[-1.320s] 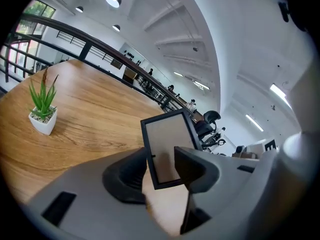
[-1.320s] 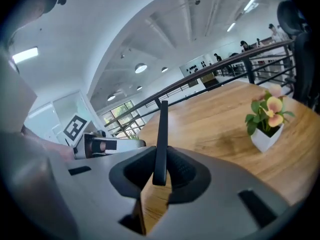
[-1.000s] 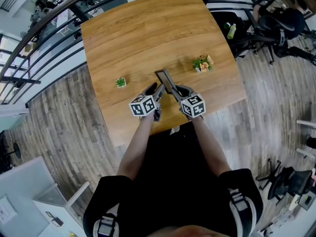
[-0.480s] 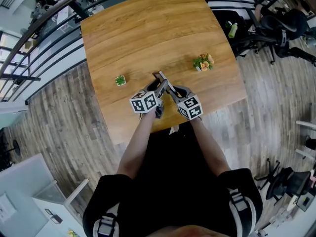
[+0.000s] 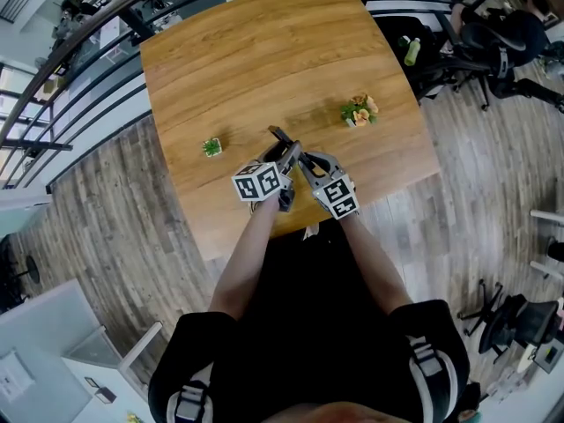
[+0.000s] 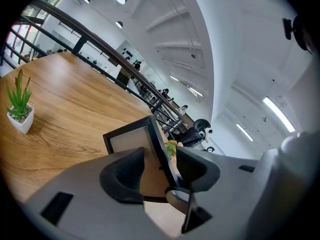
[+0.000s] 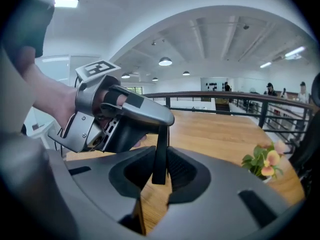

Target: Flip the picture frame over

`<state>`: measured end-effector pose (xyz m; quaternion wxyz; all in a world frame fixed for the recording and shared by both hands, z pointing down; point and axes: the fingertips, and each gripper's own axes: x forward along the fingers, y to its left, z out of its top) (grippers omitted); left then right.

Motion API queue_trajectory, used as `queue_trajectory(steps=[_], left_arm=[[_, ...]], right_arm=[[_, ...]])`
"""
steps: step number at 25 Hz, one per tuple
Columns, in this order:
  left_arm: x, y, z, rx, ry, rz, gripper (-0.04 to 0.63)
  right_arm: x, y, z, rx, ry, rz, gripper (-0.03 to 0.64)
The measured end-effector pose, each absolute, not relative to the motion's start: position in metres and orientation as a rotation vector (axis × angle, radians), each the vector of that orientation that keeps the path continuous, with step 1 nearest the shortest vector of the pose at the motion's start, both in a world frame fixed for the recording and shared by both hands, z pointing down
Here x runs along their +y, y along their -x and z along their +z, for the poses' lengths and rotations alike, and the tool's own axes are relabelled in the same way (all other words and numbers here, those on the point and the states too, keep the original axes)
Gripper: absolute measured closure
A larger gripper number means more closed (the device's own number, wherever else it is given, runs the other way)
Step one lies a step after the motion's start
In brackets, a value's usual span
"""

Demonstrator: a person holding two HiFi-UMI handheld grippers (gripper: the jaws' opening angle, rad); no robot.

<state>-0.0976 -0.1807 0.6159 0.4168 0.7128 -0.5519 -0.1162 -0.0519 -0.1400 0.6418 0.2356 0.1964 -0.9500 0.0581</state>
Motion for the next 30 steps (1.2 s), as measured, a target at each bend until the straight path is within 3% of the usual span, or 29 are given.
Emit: queue_trajectory(steps=[9,30], left_arm=[[-0.183,0.105,0.621,-1.423,-1.703,-0.33,0.397],[-0.178,0.097,0.622,-1.303,-1.706,-0.383,0.495]], right_arm=[[-0.137,0.056,0.64,-2.518,-0.514,-0.058,0.528],[-0.129,0.05,0.644,-2.574,-0.421,0.044,0.485]])
